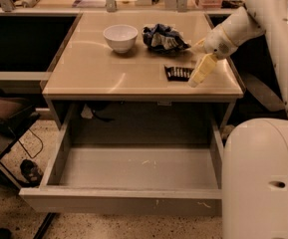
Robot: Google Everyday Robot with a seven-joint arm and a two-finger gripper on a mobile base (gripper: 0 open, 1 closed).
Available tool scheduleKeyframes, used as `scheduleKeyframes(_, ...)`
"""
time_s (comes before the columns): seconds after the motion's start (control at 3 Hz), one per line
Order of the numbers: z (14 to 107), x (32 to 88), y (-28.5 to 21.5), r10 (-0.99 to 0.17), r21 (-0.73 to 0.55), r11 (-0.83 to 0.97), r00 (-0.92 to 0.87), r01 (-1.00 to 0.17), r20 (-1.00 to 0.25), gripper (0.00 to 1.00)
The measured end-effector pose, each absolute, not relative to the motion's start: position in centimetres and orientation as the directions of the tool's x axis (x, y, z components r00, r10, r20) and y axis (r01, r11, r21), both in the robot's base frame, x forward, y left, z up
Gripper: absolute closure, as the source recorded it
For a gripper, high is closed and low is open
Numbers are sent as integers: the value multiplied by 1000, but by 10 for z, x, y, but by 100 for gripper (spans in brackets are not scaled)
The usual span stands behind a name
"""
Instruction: Place rxbar chocolate into top drawer
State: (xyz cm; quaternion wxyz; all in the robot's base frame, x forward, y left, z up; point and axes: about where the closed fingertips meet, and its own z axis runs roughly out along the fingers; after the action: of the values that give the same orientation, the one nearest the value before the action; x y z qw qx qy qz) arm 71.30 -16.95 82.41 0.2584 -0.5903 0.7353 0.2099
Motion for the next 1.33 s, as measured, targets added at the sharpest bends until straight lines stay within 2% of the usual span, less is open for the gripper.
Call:
scheduleKeyframes(0.33,789,715,-159,-736,77,182,-188,-980,-650,0)
scheduleKeyframes(0.67,794,714,-159,-736,77,182,-188,-980,-650,0)
scheduleKeyframes(1.0,794,715,-159,-736,77,182,-188,-980,-650,18)
scheduleKeyframes(1.33,794,715,-159,-736,77,182,-188,-980,-650,41)
